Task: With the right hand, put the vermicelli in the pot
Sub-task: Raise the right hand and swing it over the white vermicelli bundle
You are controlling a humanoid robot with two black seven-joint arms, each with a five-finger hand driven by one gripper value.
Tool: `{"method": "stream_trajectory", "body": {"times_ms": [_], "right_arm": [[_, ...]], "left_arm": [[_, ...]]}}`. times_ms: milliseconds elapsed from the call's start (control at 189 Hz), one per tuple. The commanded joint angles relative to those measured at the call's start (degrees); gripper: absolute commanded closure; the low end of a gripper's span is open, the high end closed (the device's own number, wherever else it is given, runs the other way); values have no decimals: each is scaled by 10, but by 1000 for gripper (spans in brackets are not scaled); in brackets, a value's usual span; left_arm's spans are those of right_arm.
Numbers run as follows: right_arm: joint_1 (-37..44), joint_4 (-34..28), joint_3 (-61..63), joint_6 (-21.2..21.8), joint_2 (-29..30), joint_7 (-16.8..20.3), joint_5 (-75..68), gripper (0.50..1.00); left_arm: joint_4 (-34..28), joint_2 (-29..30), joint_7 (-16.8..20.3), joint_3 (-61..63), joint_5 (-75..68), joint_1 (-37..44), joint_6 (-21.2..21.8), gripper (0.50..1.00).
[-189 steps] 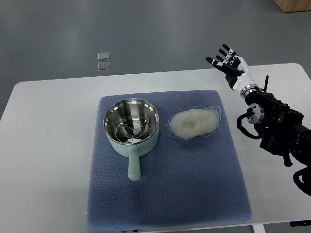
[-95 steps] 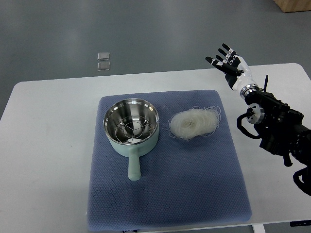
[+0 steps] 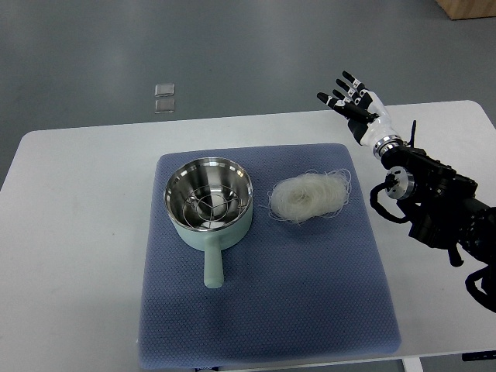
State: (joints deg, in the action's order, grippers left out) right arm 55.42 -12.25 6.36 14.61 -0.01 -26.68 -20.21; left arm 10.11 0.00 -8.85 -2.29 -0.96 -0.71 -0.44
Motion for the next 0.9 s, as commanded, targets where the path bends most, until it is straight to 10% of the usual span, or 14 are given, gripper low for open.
{"method": "stream_trajectory", "body": {"times_ms": [0, 238, 894], "right_arm": [[13, -57, -3, -27, -2, 0, 22, 550], [46, -127, -2, -87, -98, 1, 229, 550], [147, -349, -34, -7, -293, 1, 780, 552]], "left_arm": [[0, 0, 0, 0, 0, 0, 0, 500], [0, 0, 0, 0, 0, -2, 0, 500], [0, 0, 0, 0, 0, -4, 0, 500]]}}
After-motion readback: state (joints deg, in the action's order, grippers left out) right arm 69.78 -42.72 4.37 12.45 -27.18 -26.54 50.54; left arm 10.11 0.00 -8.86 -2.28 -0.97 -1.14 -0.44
